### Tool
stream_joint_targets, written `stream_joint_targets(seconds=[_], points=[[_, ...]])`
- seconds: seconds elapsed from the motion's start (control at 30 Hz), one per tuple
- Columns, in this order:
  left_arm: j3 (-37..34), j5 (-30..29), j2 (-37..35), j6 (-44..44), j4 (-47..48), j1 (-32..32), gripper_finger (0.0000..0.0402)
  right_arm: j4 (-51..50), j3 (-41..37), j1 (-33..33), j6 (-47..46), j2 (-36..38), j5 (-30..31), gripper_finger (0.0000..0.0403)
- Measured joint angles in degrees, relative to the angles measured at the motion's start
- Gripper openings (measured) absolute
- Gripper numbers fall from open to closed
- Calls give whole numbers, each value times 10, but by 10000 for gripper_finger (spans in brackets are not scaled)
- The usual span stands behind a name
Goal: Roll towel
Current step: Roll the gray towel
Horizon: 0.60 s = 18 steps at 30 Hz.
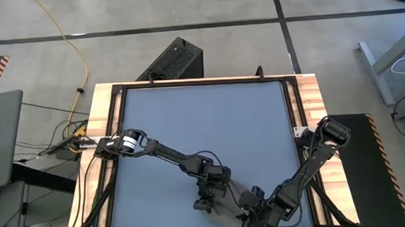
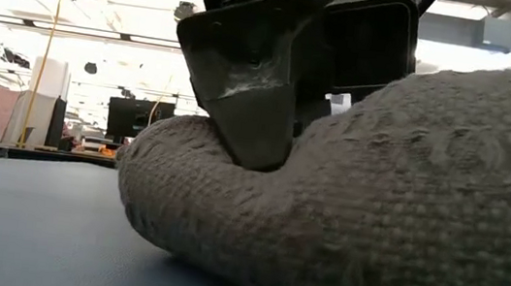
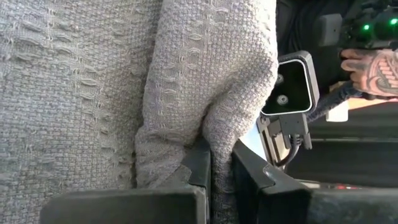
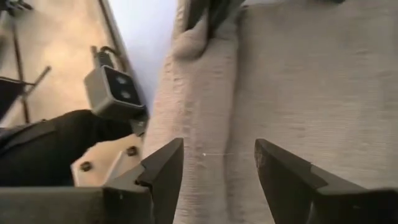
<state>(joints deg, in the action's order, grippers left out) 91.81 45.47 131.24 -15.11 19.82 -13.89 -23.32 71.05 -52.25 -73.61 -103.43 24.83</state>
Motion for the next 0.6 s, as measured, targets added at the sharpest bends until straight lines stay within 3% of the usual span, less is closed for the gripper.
stream_joint_targets(seconds=[0.13,0.47,0.6], points=[[0,1,0,9,2,-1,18,23,19,-1,-14,-28,-24,223],[0,9,0,21,2,-5,18,-221,212,0,-41,-120,-84,223],[0,9,0,30,2,-11,18,-256,263,0,-41,-142,-97,223]])
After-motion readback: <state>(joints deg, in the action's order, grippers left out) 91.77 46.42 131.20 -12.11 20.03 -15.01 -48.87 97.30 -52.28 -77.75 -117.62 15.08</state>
